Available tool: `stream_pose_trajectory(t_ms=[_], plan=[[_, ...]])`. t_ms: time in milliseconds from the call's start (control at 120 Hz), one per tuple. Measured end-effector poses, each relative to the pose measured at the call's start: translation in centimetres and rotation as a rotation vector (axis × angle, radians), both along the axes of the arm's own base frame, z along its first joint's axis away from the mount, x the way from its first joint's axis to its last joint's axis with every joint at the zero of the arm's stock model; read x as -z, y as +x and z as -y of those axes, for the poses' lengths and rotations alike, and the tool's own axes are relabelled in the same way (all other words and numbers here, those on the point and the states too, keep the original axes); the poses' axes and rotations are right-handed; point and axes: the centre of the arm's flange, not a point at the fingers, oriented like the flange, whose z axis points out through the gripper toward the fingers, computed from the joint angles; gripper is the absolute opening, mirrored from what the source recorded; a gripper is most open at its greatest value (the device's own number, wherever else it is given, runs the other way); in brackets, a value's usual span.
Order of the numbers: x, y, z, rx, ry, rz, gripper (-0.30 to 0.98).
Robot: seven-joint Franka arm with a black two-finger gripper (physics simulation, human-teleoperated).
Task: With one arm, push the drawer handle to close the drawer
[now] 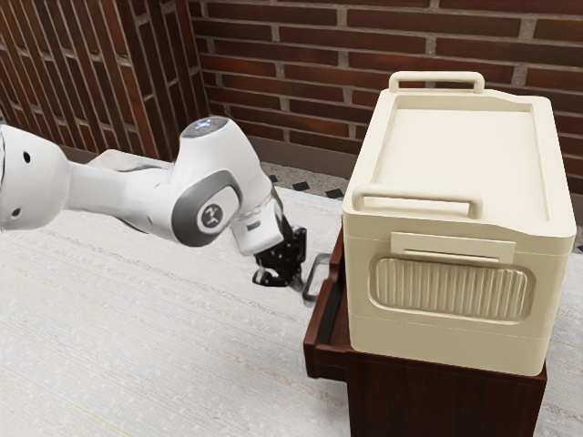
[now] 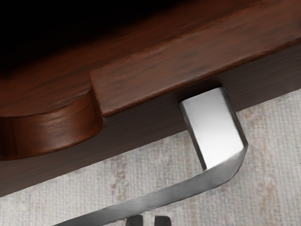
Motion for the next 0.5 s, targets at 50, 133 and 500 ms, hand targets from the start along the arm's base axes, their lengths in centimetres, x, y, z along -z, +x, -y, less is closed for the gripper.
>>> stream_pose_trajectory(t_ms=[50, 133, 500], plan=[[0.0, -0.3, 1.3, 0.022, -0.007, 0.005, -0.1], [-0.1, -0.8, 3.3, 0.056, -0.015, 0.017, -0.1], [0.2, -0.5, 6.4, 0.109, -0.041, 0.035, -0.11]])
